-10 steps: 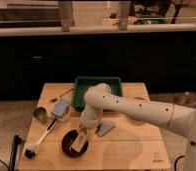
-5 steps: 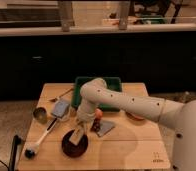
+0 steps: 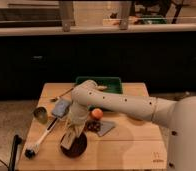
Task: Wipe purple bowl with eraser
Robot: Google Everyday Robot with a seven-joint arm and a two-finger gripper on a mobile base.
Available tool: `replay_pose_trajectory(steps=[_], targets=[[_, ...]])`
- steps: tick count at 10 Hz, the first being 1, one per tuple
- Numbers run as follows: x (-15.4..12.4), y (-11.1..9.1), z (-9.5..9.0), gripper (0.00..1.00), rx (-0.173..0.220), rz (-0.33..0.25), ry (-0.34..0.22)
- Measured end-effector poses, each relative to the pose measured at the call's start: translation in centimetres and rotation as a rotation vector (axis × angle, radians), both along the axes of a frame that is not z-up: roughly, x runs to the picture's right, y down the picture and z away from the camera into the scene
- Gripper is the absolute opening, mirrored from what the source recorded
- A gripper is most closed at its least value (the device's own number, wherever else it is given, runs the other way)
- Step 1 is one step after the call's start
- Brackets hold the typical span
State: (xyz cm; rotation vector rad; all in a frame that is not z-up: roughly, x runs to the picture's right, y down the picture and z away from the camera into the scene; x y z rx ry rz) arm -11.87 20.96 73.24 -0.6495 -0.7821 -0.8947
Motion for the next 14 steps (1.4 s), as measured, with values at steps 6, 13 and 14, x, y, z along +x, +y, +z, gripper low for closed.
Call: replay_pose_trajectory(steps=[6,13,14], targets=[[5.5,2.1,-1.7,0.03,-0.014,0.063,0.033],[5.7,0.6,-1.4,0.03,0.024,0.061,0.022],[5.3,0.6,-1.5,0.03,0.025,0.053,0.015]])
